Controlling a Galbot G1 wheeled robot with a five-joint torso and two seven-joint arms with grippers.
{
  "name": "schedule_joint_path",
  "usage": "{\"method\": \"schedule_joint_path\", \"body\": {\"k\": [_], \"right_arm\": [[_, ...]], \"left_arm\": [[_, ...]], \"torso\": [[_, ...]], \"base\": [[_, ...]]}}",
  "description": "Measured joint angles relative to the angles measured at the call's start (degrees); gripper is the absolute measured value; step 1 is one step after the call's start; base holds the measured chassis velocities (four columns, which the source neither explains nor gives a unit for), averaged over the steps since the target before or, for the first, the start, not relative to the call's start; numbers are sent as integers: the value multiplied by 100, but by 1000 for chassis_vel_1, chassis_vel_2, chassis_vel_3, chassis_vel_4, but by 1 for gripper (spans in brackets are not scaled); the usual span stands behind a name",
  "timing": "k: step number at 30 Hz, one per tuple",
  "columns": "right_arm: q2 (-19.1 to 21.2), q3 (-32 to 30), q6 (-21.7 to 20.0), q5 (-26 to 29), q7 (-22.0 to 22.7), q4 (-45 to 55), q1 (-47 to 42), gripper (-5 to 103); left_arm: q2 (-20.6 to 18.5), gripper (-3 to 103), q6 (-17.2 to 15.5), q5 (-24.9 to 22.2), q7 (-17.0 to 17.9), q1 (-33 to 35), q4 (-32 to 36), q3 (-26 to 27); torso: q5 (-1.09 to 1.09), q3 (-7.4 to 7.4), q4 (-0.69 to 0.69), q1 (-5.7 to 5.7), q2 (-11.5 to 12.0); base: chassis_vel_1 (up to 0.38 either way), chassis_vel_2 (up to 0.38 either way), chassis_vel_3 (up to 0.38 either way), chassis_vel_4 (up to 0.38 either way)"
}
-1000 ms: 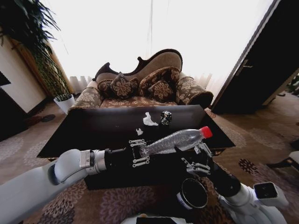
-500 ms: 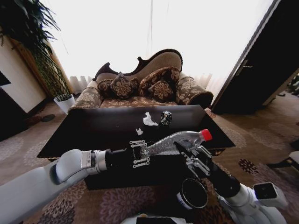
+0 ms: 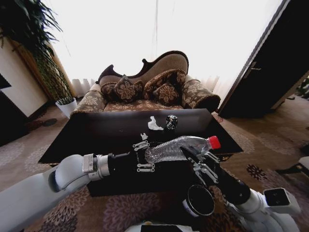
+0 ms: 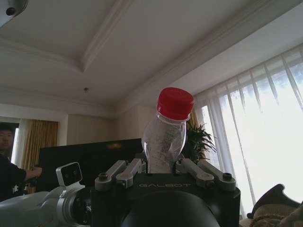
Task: Move to the front of the table and place the trash on the table into the trash bin.
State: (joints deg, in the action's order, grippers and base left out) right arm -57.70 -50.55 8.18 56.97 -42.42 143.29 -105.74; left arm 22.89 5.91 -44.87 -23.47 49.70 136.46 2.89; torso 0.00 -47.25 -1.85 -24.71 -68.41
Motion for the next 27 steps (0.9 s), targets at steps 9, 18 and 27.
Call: {"method": "schedule_joint_path", "body": {"k": [9, 18, 27], "right_arm": [[191, -221, 187, 64, -80, -281, 157, 20], [152, -256, 339, -121, -191, -1186, 389, 19], [96, -419, 590, -366, -596, -1549, 233, 19]], "left_arm": [[320, 99, 169, -745, 461, 220, -299, 564], [453, 100, 390, -1873, 249, 231, -328, 864], [661, 100, 313, -2127, 526, 130, -547, 1044]], "torso": [[-2, 0, 0, 0, 0], [1, 0, 0, 0, 0], [0, 0, -1, 0, 0]], "base": [[0, 0, 0, 0], [0, 0, 0, 0], [0, 0, 0, 0]]}}
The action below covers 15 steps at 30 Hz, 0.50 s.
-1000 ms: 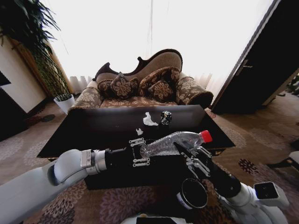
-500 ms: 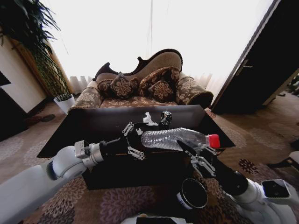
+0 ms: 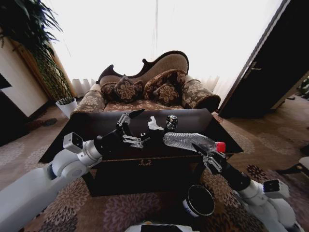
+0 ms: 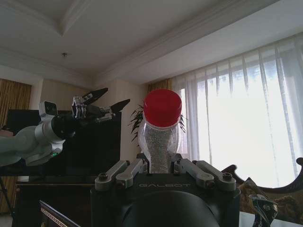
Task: Move to the front of the table and place the trash on the table into the trash bin.
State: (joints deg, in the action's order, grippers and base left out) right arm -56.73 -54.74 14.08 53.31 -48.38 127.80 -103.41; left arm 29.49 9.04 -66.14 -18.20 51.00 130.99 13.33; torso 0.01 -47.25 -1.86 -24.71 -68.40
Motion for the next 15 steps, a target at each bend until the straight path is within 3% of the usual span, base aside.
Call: {"method": "schedule_joint_path", "body": {"k": [2, 8, 12, 15], "right_arm": [[54, -128, 45, 0, -167, -3, -142, 19], [209, -551, 151, -138, -640, -30, -442, 19], [289, -1118, 266, -625, -1315, -284, -604, 19], [361, -1215, 338, -950, -1596, -524, -674, 19]], "left_arm": [[87, 100, -50, -27, 223, -24, -141, 123], [198, 100, -65, 29, 405, 58, -410, 293], [246, 100, -62, 54, 509, 102, -491, 445], [246, 100, -61, 40, 589, 139, -506, 594]], "torso": [[0, 0, 0, 0, 0], [-2, 0, 1, 0, 0], [0, 0, 0, 0, 0], [-1, 0, 0, 0, 0]], "base": [[0, 0, 0, 0], [0, 0, 0, 0], [0, 0, 0, 0], [0, 0, 0, 0]]}}
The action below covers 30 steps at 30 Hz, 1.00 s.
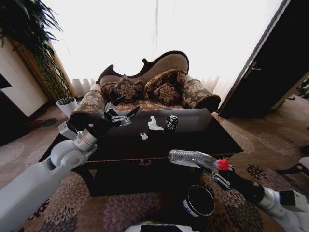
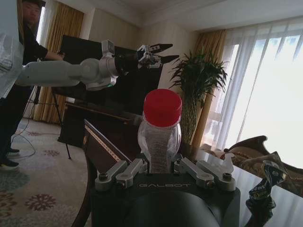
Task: Move to the front of the table and place the trash on the table into the trash bin.
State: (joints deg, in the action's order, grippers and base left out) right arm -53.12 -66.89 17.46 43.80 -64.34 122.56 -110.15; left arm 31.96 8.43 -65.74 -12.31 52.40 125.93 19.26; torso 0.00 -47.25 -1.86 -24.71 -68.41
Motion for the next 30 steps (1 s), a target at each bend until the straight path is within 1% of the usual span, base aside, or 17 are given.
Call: {"method": "schedule_joint_path", "body": {"k": [3, 4, 5, 7, 9, 11, 12, 14, 15, 18, 20, 22, 23, 26, 27, 28, 30], "right_arm": [[26, 37, 341, -789, -398, -655, -75, 19], [26, 37, 341, -789, -398, -655, -75, 19], [12, 109, 438, -1010, -434, -897, -61, 19], [-43, 316, 560, -1320, -416, -1338, 24, 19], [-55, 357, 573, -1362, -399, -1408, 45, 19], [-144, 649, 654, -1687, -200, -1891, 287, 19], [-144, 649, 654, -1687, -200, -1891, 287, 19], [-207, 869, 713, -2091, 61, -2268, 487, 19], [-207, 869, 713, -2091, 61, -2268, 487, 19], [-350, 1228, 734, -2596, 654, -2983, 849, 19], [-384, 1296, 734, -2638, 761, -3136, 927, 19], [-521, 1516, 700, -2763, 1145, -3697, 1230, 19], [-521, 1516, 700, -2763, 1145, -3697, 1230, 19], [-662, 1681, 576, -2939, 1718, -4179, 1552, 19], [-753, 1752, 441, -3130, 2182, -4436, 1738, 19], [-753, 1752, 441, -3130, 2182, -4436, 1738, 19], [-826, 1816, 284, -3243, 2554, -4672, 1883, 19]], "left_arm": [[18, 100, -9, -59, 139, -20, -25, 135], [18, 100, -9, -59, 139, -20, -25, 135], [24, 100, -18, -77, 168, -25, -24, 166], [31, 100, -33, -128, 191, -32, -5, 228], [31, 100, -39, -146, 195, -31, 2, 248], [11, 100, -99, -315, 202, -3, 70, 419], [11, 100, -99, -315, 202, -3, 70, 419], [-26, 100, -133, -422, 203, 84, 129, 632], [-26, 100, -133, -422, 203, 84, 129, 632], [-97, 100, -180, -638, 206, 317, 258, 1184], [-108, 100, -184, -701, 213, 376, 279, 1334], [-128, 100, -217, -901, 272, 526, 328, 1819], [-128, 100, -217, -901, 272, 526, 328, 1819], [-129, 100, -255, -1029, 335, 661, 328, 2234], [-121, 100, -280, -1097, 368, 746, 331, 2444], [-121, 100, -280, -1097, 368, 746, 331, 2444], [-109, 100, -295, -1149, 395, 834, 342, 2632]], "torso": [[-1, 0, 0, 0, 0], [-1, 0, 0, 0, 0], [-1, 0, 0, 0, 0], [2, 0, 0, 0, 0], [2, 0, 0, 0, 0], [0, 0, 0, 0, 0], [0, 0, 0, 0, 0], [0, 0, 0, 0, 0], [0, 0, 0, 0, 0], [0, 0, 0, 0, 0], [0, 0, 0, 0, 0], [1, 0, 0, 0, 0], [1, 0, 0, 0, 0], [0, 0, 0, 1, 0], [-1, 0, 1, 0, 0], [-1, 0, 1, 0, 0], [-1, 0, 1, 0, 0]], "base": [[0, 0, 0, 0], [0, 0, 0, 0], [0, 0, 0, 0], [0, 0, 0, 0], [0, 0, 0, 0], [0, 0, 0, 0], [0, 0, 0, 0], [0, 0, 0, 0], [0, 0, 0, 0], [0, 0, 0, 0], [0, 0, 0, 0], [0, 0, 0, 0], [0, 0, 0, 0], [0, 0, 0, 0], [0, 0, 0, 0], [0, 0, 0, 0], [0, 0, 0, 0]]}}
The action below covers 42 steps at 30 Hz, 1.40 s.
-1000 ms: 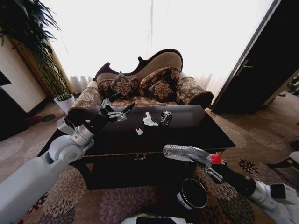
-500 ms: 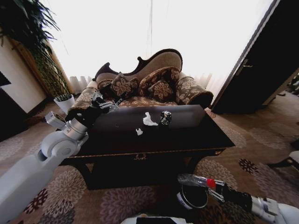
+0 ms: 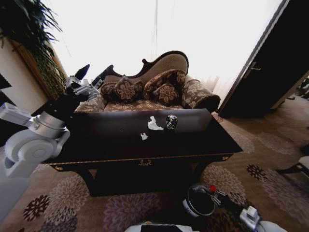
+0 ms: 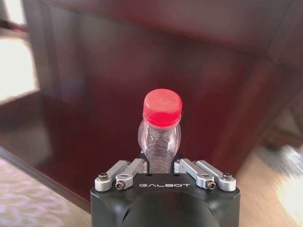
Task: Move to the front of the table and place the trash on the table into the trash bin.
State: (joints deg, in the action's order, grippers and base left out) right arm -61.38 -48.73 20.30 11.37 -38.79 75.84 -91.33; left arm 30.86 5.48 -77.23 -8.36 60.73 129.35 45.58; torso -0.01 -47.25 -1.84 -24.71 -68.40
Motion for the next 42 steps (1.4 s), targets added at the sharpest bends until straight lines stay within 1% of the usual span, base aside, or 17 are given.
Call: {"method": "schedule_joint_path", "body": {"k": [2, 3, 6, 7, 8, 9, 11, 12, 16, 19, 23, 28, 38, 39, 40, 42], "right_arm": [[-127, 105, -239, -26, 481, -351, 183, 19], [-127, 105, -239, -26, 481, -351, 183, 19], [-297, 178, -451, -157, 997, -733, 370, 19], [-375, 211, -533, -271, 1246, -922, 459, 19], [-375, 211, -533, -271, 1246, -922, 459, 19], [-437, 253, -594, -323, 1422, -1082, 532, 19], [-531, 344, -674, -280, 1590, -1297, 633, 19], [-531, 344, -674, -280, 1590, -1297, 633, 19], [-761, 531, -641, -47, 1648, -1792, 914, 19], [-813, 565, -616, -24, 1644, -1899, 982, 19], [-893, 624, -560, -19, 1619, -2213, 1200, 19], [-912, 654, -567, -20, 1621, -2391, 1309, 19], [-894, 680, -641, -50, 1695, -2478, 1382, 19], [-889, 680, -649, -59, 1698, -2478, 1380, 16], [-889, 680, -649, -59, 1698, -2478, 1380, 16], [-877, 681, -663, -74, 1703, -2496, 1372, 27]], "left_arm": [[31, 100, -17, -75, 19, 171, 30, 304], [31, 100, -17, -75, 19, 171, 30, 304], [81, 100, -24, -155, 24, 394, 88, 637], [101, 100, -26, -188, 25, 536, 119, 823], [101, 100, -26, -188, 25, 536, 119, 823], [105, 100, -26, -212, 23, 648, 142, 977], [92, 100, -21, -243, 13, 788, 160, 1177], [92, 100, -21, -243, 13, 788, 160, 1177], [-51, 100, -4, -390, -12, 951, 174, 1617], [-103, 100, -1, -461, -15, 989, 176, 1750], [-172, 100, 6, -577, -22, 1194, 203, 2071], [-205, 100, 7, -602, -33, 1332, 246, 2200], [-275, 100, 9, -724, -61, 1325, 254, 2331], [-275, 100, 9, -730, -65, 1318, 246, 2334], [-275, 100, 9, -730, -65, 1318, 246, 2334], [-254, 100, 9, -728, -90, 1313, 229, 2318]], "torso": [[0, 0, -1, 0, 0], [0, 0, -1, 0, 0], [0, 0, -1, 0, 0], [1, 0, -1, 0, 0], [1, 0, -1, 0, 0], [-1, 0, -1, 0, 0], [-1, 0, 0, 0, 0], [-1, 0, 0, 0, 0], [1, 0, -1, 0, 0], [1, 0, -1, 0, 0], [0, 0, -1, 0, 0], [0, 0, -1, 0, 0], [1, 0, -1, 0, 0], [1, 0, -1, 0, 0], [1, 0, -1, 0, 0], [1, 0, -1, 0, 0]], "base": [[0, 0, 0, 0], [0, 0, 0, 0], [0, 0, 0, 0], [0, 0, 0, 0], [0, 0, 0, 0], [0, 0, 0, 0], [0, 0, 0, 0], [0, 0, 0, 0], [0, 0, 0, 0], [0, 0, 0, 0], [0, 0, 0, 0], [0, 0, 0, 0], [0, 0, 0, 0], [0, 0, 0, 0], [0, 0, 0, 0], [0, 0, 0, 0]]}}
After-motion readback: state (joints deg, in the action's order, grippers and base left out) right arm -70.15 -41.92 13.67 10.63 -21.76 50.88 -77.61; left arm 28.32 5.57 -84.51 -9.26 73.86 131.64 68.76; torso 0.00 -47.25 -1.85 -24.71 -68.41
